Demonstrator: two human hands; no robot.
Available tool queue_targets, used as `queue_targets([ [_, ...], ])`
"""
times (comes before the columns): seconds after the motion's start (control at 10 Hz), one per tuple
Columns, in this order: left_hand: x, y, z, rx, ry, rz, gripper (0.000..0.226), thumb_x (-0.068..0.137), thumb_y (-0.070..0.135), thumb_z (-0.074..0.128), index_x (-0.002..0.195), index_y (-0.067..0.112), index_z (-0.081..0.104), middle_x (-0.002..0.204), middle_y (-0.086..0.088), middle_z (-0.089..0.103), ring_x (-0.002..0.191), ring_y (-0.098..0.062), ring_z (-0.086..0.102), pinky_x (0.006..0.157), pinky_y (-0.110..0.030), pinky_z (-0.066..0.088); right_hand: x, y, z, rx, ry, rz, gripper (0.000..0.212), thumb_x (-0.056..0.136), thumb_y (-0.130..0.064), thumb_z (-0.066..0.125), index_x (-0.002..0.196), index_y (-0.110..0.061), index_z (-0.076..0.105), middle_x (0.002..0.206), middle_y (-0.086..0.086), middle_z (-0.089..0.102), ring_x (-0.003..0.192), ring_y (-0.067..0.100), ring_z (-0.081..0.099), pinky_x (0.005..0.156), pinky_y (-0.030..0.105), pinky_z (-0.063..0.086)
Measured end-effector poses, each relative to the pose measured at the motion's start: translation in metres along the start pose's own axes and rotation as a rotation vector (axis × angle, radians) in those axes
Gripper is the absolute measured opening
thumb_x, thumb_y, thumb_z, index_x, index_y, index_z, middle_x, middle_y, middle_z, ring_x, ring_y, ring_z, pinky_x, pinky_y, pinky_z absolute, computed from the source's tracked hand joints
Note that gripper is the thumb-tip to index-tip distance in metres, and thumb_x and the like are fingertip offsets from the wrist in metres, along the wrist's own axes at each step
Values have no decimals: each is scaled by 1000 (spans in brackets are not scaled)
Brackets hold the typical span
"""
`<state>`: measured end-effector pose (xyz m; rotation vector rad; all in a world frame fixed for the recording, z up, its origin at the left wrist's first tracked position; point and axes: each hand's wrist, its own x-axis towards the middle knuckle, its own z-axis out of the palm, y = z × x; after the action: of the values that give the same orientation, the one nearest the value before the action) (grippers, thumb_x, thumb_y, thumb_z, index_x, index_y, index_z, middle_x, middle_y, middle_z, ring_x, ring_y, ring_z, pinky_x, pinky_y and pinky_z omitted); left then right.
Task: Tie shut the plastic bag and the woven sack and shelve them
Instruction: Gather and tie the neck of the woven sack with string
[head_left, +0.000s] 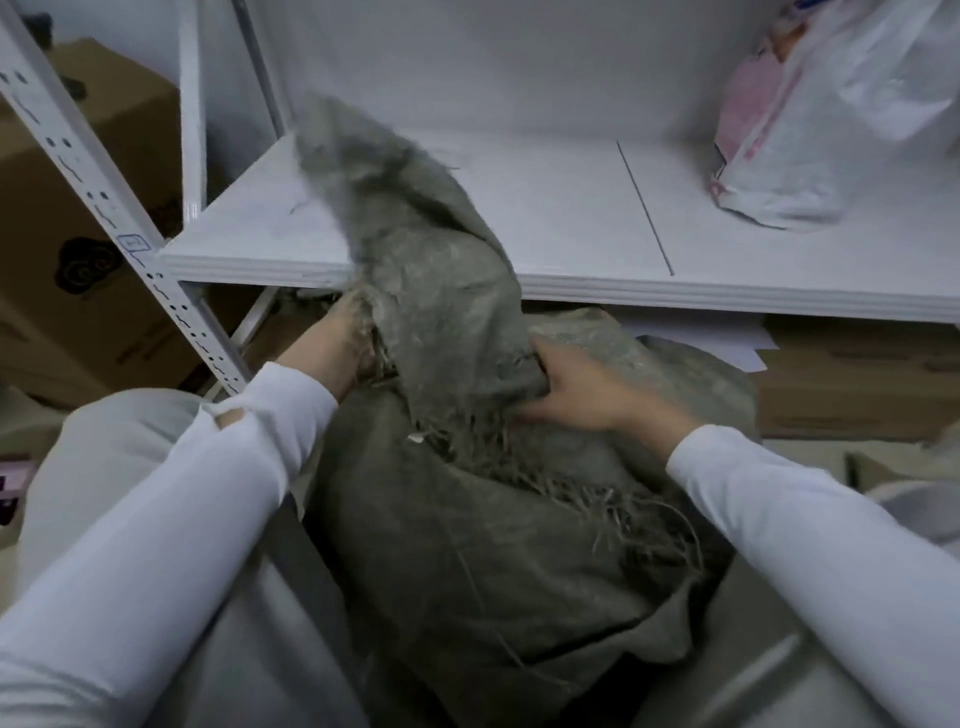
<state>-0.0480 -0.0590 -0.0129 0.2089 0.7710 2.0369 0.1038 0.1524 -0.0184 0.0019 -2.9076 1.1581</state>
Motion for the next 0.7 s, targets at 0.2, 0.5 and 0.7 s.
queue_targets([
  [0.2,22,-1,57,710,348,277,22,84,39,55,89,21,67,78,6,73,84,-15,70,80,-29,57,20,-12,-48,427,470,161,11,89,-12,60,88,-9,71,89,10,73,81,18,67,77,33,53],
  [0.5,-1,-61,59,1569,160,710,124,60,82,61,150,14,11,157,-12,13,146,-21,15,117,-47,23,22,-29,-69,734,828,257,27,101,-13,46,76,-10,56,53,-8,63,45,-8,54,45,11,42],
  [0.7,11,-65,41,2141,127,819,41,73,47,72,96,14,63,122,-11,57,118,-35,50,95,-48,44,29,-23,-54,964,640,429,24,97,-14,51,76,-10,62,56,3,66,55,17,66,57,27,55],
])
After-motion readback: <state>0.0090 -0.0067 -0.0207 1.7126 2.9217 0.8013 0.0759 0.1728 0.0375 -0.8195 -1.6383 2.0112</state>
